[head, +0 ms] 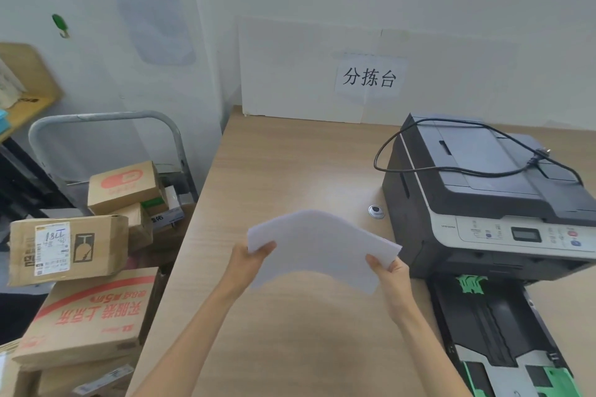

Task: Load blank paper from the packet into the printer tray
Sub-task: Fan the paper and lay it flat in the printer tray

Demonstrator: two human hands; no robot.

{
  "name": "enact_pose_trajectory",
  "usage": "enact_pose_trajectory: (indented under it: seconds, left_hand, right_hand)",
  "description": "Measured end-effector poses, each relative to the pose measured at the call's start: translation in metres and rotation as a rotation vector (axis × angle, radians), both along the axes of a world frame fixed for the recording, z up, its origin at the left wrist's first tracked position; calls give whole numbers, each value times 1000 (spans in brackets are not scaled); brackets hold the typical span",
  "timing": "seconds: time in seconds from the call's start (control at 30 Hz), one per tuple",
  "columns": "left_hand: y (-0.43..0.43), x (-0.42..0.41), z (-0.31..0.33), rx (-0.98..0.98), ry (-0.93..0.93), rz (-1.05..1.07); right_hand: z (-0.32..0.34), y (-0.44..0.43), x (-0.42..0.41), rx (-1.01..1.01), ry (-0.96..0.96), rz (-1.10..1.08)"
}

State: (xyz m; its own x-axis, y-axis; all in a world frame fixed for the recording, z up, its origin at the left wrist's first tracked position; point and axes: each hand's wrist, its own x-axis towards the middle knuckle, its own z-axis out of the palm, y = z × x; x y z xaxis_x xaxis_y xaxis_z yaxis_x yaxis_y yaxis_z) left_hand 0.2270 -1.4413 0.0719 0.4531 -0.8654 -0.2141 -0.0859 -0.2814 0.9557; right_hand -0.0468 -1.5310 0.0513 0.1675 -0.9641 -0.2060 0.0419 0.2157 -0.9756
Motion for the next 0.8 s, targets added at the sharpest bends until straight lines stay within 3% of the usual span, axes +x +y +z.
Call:
enact_pose_trajectory:
  seconds: [0.33,0.53,0.63,0.8]
  left_hand:
    - [22,-27,-69,131,178,136]
    - [16,-19,-85,262,46,48]
    - [10,-13,-77,235,-28,-43]
    - [2,2,-22,135,68,-270]
  right_hand:
    - [-50,15,-15,178,51,-6]
    - [-64,14,-19,142,232,66]
    - [-54,8,-25,135,239,69]
    - [-5,7,-49,135,170,197]
